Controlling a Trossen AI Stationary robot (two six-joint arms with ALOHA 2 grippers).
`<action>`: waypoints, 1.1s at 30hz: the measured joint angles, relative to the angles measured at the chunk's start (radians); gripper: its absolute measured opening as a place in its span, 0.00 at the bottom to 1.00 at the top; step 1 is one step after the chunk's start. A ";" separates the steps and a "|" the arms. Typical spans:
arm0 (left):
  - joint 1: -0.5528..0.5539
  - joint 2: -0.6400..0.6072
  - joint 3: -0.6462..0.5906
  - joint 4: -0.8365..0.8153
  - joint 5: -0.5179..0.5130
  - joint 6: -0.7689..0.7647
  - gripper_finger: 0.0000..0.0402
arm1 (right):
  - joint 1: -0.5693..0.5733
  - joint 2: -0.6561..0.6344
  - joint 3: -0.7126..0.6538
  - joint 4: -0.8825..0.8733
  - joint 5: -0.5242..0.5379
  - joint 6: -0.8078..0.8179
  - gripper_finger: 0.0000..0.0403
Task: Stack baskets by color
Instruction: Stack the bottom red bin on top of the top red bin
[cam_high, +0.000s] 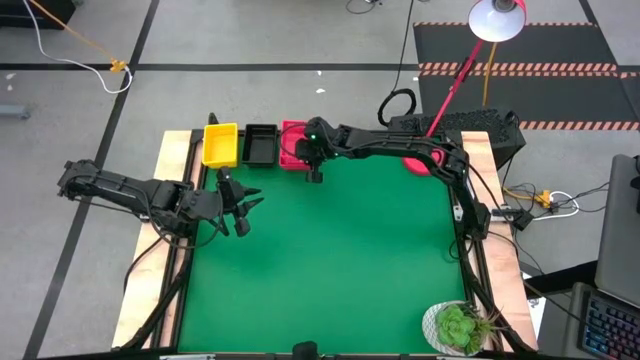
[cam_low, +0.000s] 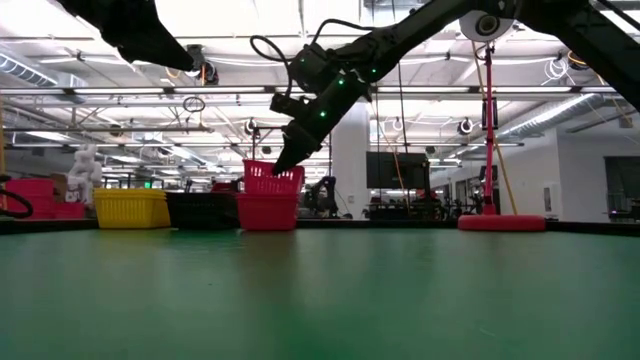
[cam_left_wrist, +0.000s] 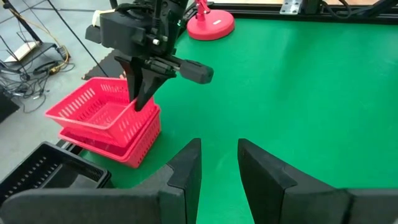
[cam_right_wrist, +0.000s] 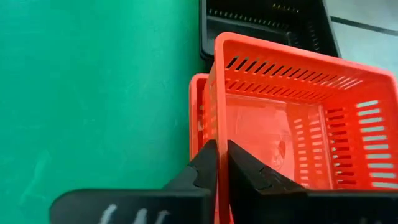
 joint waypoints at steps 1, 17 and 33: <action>0.000 0.000 0.000 0.000 0.000 0.000 0.26 | 0.000 0.000 0.000 0.002 0.000 0.000 0.06; 0.000 0.000 0.000 0.001 0.000 0.001 0.26 | 0.000 0.000 0.000 0.058 0.007 0.075 0.29; 0.000 0.000 0.000 0.001 0.000 0.005 0.26 | 0.007 0.000 -0.001 0.038 0.000 0.150 0.03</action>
